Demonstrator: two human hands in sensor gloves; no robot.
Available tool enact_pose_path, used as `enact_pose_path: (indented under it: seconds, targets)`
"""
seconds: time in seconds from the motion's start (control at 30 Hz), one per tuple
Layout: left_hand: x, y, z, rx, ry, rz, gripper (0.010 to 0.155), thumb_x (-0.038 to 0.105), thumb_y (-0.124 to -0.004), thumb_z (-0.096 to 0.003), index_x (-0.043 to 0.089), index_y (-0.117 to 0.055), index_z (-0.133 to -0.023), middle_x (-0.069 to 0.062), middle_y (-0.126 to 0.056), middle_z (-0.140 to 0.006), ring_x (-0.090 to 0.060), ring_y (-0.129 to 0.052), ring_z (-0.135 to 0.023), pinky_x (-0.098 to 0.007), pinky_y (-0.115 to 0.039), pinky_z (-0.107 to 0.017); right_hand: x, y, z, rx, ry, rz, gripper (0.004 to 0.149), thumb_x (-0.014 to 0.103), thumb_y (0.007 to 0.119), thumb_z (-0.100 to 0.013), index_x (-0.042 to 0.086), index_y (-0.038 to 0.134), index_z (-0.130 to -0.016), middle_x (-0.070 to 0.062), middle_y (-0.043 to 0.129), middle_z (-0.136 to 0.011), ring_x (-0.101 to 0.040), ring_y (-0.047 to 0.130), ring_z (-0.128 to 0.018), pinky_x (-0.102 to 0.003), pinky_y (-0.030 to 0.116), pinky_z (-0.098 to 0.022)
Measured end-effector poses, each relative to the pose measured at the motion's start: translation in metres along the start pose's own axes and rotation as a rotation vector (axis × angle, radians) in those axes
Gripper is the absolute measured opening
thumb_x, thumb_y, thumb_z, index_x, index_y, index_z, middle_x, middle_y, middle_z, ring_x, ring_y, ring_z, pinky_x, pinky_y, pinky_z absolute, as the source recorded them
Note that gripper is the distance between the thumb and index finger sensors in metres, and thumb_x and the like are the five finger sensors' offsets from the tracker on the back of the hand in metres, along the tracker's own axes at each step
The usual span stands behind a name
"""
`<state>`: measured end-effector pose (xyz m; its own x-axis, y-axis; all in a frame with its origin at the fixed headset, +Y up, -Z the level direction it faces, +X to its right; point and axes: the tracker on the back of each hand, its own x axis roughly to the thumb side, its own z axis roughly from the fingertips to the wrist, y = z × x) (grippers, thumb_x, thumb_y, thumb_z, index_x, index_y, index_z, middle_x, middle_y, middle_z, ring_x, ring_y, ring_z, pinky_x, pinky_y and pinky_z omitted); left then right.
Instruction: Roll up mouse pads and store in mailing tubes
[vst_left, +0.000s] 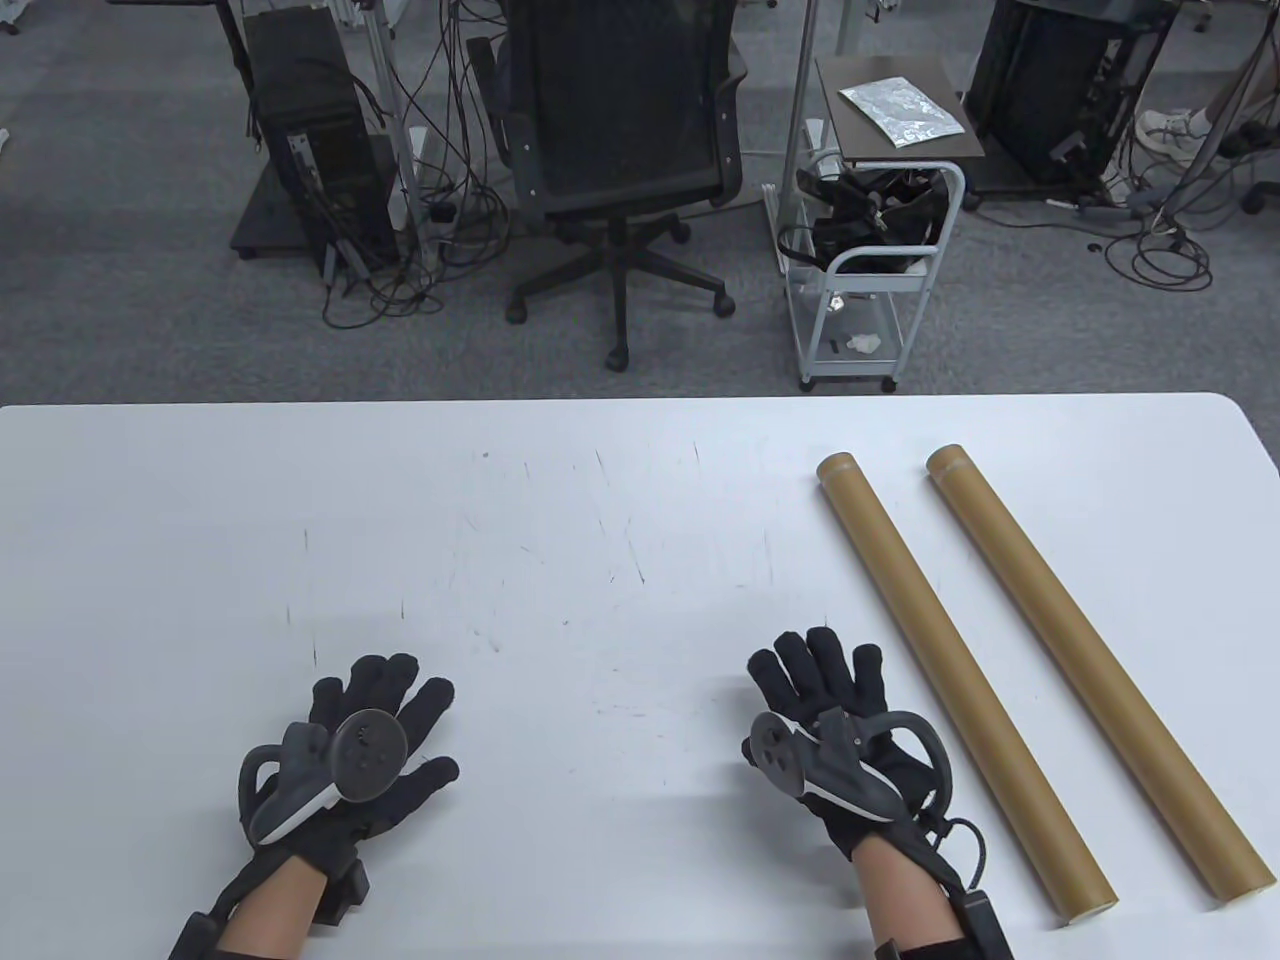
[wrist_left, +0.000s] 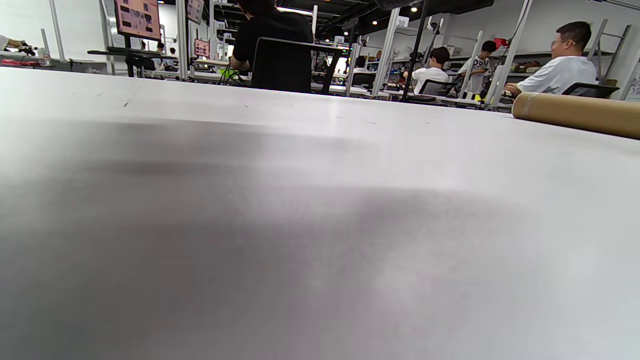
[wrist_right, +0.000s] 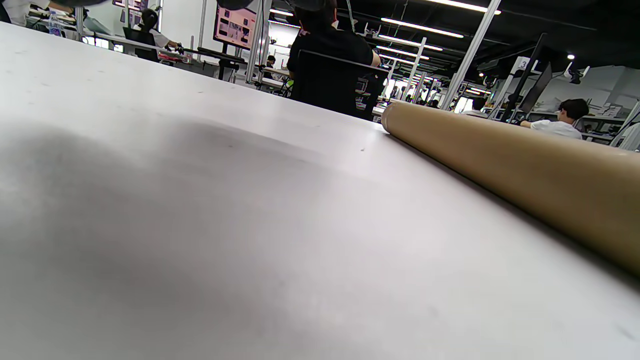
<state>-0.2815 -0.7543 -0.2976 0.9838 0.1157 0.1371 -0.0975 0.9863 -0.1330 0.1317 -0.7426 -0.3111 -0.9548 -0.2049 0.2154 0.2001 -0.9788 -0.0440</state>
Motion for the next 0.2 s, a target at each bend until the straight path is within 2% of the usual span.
enact_pose_path:
  seconds: [0.2]
  targets:
    - [-0.0012, 0.0006, 0.0013, 0.001, 0.010, 0.008, 0.080, 0.074, -0.059, -0.0332, 0.053, -0.040, -0.108, 0.015, -0.024, -0.123, -0.017, -0.020, -0.120, -0.052, -0.026, -0.091, 0.0001, 0.0026, 0.0015, 0.015, 0.002, 0.009, 0.080, 0.062, 0.056, -0.044, 0.032, 0.029, -0.113, -0.001, 0.025, -0.123, -0.033, 0.016, -0.113, -0.060, 0.019, -0.079]
